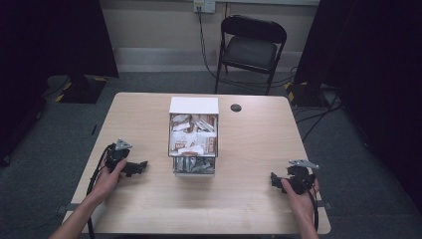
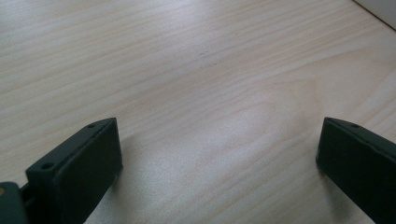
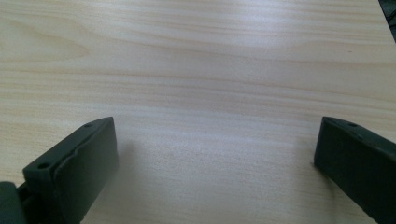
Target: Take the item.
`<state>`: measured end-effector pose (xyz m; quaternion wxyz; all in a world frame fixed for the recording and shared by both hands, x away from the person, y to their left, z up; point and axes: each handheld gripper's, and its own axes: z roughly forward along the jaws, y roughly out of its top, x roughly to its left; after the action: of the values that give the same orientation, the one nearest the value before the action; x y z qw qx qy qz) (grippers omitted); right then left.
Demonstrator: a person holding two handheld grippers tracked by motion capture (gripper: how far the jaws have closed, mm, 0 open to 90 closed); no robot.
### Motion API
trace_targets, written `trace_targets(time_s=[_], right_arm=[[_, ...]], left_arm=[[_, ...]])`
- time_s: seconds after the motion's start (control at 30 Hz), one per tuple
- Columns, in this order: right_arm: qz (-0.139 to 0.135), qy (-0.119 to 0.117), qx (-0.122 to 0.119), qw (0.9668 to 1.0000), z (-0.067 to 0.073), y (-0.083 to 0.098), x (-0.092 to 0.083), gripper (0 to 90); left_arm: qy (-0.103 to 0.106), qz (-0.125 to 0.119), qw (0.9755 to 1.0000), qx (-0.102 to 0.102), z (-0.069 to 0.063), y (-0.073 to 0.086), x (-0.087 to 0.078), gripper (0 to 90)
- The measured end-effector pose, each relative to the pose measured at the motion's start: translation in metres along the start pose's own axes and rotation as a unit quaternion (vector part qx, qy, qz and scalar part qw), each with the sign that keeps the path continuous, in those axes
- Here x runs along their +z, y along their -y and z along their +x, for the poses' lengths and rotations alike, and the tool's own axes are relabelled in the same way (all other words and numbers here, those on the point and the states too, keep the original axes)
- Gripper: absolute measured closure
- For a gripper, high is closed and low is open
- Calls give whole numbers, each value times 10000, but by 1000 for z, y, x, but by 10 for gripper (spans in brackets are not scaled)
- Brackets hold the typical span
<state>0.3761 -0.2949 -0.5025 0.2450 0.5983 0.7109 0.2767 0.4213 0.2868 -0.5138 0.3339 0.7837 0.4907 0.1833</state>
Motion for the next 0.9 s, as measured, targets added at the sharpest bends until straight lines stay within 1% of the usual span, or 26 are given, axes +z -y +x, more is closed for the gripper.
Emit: trace_targets(time_s=[0.17,0.23,0.3,0.33,0.37,0.4,0.47,0.57,0.67,0.83,0.87,0.9], right_arm=[[-1,-66,-59,10000,1,1,-1,9],[-27,-146,-133,9998,2,0,-3,77],[-39,-145,-154,9998,5,-1,-4,136],[-54,-185,-203,9996,6,-1,-5,155],[-54,-185,-203,9996,6,-1,-5,155],[-45,-203,-282,9994,10,-2,-5,148],[-29,-220,-292,9993,11,-2,-5,148],[-21,-268,-389,9989,16,-5,-7,158],[25,-357,-420,9985,19,-7,-9,171],[-42,-446,-435,9980,20,-7,-10,194],[-64,-524,-399,9978,19,-8,-11,218],[-64,-524,-399,9978,19,-8,-11,218]], left_arm=[[0,-2,10000,-4,0,0,0,0],[0,0,10000,-1,0,0,0,0],[-1,-1,10000,-1,0,0,0,0],[0,0,10000,0,0,0,0,0],[0,0,10000,0,0,0,0,0],[1,0,10000,0,0,0,0,0],[-1,0,10000,0,0,0,0,0],[0,0,10000,1,0,0,0,0],[0,-1,10000,1,0,0,0,0],[0,1,10000,1,0,0,0,0],[0,1,10000,2,0,0,0,0],[0,1,10000,2,0,0,0,0]])
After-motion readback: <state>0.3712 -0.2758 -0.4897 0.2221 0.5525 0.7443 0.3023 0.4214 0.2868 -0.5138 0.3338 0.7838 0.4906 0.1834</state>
